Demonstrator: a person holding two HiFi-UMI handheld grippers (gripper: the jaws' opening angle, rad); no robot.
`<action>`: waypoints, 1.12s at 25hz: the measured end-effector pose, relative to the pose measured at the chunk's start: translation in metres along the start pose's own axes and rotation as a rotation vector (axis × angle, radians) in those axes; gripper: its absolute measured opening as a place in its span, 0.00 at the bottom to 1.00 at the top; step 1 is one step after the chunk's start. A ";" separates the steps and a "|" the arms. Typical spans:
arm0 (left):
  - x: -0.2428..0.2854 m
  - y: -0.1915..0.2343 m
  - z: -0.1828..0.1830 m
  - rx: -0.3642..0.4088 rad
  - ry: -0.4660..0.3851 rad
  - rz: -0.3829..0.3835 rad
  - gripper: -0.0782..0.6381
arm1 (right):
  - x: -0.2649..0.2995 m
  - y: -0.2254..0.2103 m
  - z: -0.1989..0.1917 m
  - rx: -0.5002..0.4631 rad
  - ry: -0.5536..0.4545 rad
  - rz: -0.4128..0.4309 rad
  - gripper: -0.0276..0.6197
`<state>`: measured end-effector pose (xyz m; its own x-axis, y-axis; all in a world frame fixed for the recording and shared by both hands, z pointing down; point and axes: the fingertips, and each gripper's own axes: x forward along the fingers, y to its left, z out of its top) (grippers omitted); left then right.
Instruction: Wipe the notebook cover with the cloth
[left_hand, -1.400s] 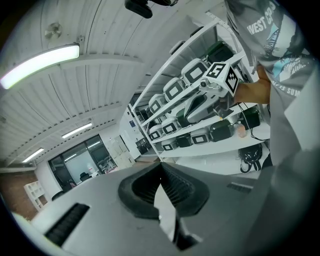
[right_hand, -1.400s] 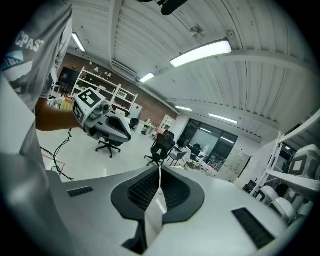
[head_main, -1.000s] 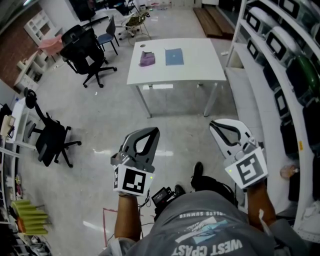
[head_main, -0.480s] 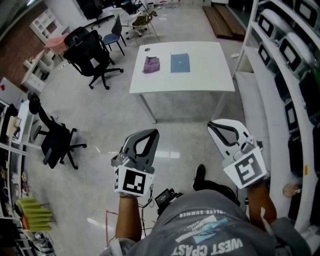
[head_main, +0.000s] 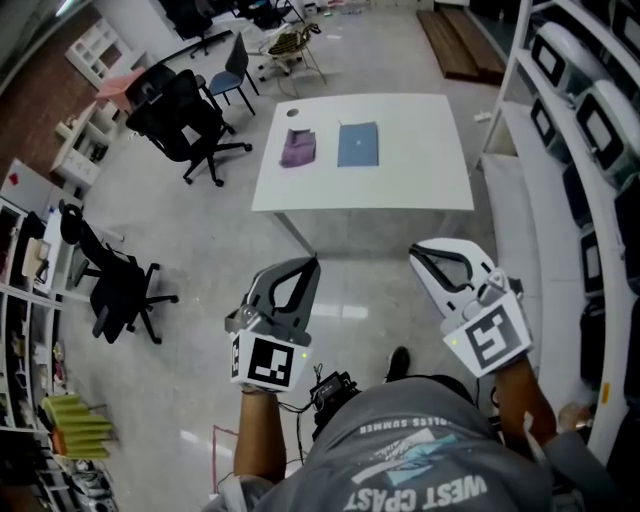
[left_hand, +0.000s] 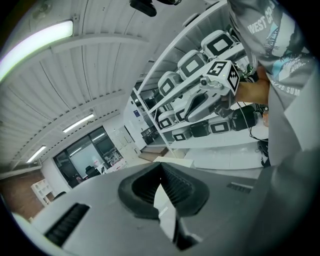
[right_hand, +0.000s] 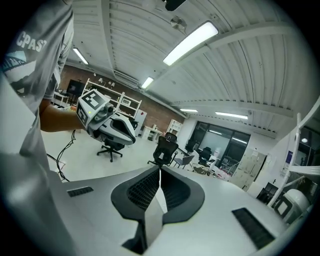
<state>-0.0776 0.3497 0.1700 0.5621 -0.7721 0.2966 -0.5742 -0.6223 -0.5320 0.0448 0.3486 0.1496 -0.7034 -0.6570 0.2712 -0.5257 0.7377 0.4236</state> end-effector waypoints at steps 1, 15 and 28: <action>0.006 0.001 0.002 0.004 0.006 0.001 0.11 | 0.002 -0.007 -0.003 0.001 -0.004 0.003 0.09; 0.070 0.032 -0.004 -0.002 0.033 -0.003 0.11 | 0.039 -0.064 -0.034 0.035 -0.003 0.019 0.09; 0.148 0.116 -0.031 -0.005 -0.042 -0.052 0.11 | 0.121 -0.126 -0.038 0.034 0.068 -0.029 0.09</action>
<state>-0.0792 0.1593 0.1765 0.6157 -0.7326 0.2901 -0.5464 -0.6623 -0.5126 0.0441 0.1705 0.1622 -0.6537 -0.6867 0.3180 -0.5623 0.7220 0.4032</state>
